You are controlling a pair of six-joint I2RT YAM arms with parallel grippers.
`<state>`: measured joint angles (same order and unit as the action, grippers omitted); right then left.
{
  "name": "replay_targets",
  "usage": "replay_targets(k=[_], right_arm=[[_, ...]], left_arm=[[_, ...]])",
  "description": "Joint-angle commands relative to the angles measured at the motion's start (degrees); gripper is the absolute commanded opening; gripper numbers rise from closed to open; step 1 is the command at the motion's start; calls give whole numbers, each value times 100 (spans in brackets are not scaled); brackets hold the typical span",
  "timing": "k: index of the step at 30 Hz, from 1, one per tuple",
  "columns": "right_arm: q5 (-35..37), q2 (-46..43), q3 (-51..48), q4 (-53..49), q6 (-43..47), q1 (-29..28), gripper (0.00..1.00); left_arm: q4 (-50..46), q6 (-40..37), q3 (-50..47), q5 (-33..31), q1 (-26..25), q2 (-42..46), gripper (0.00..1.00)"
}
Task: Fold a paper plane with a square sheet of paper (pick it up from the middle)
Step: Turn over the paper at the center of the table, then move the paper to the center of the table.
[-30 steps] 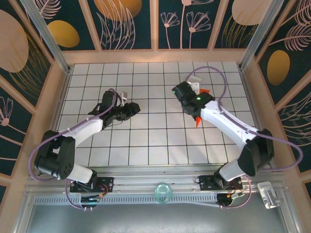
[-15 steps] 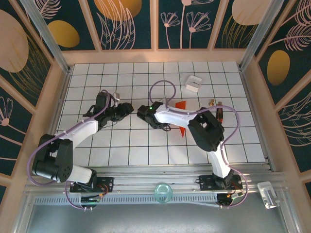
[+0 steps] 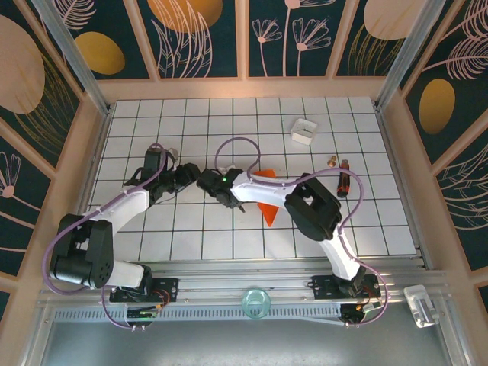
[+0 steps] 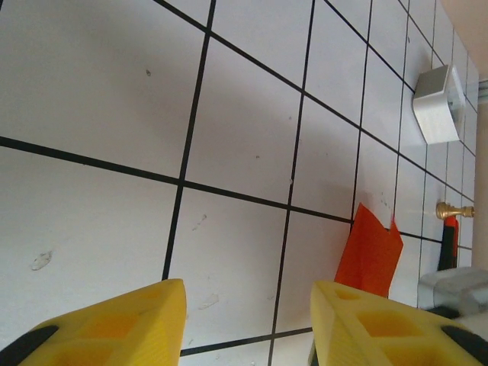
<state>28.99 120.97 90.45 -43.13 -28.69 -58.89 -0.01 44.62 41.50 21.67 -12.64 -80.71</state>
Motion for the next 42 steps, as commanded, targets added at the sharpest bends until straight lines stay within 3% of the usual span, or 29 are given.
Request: replay_targets(k=[1, 3, 8, 11, 14, 19, 23, 27, 36, 42], right_arm=[[-1225, -1252, -545, 1194, 108, 138, 26], [-1818, -2019, -1325, 1746, 83, 428, 26], [-3514, -3799, -3431, 2943, 41, 1788, 25], [-3777, -4322, -4002, 2939, 84, 2526, 25], [-3849, -4625, -4301, 2876, 151, 2987, 25], [-4007, -4767, -4575, 2947, 162, 3238, 25], [-3998, -4767, -4672, 2913, 188, 3239, 25], [-3959, -4824, -4709, 2841, 216, 3237, 25], [-3816, -4885, -4660, 2578, 334, 3251, 24], [-3932, -5149, -4784, 2542, 432, 3241, 25]], left_arm=[[190, 262, -218, 221, -55, 168, 45], [396, 505, -350, 206, -402, 275, 43], [1332, 1322, -271, 110, -1921, -150, 41], [1455, 1342, 283, 16, -2637, -887, 42], [1392, 1244, 928, 127, -2994, -1683, 42], [758, 735, 1879, 42, -3034, -2658, 39], [173, 427, 2529, -84, -3001, -3140, 31], [194, 330, 2627, 22, -2956, -3313, 21], [350, -284, 2628, 908, -2744, -3468, 1], [-240, -1286, 2372, 1829, -2583, -3051, 0]])
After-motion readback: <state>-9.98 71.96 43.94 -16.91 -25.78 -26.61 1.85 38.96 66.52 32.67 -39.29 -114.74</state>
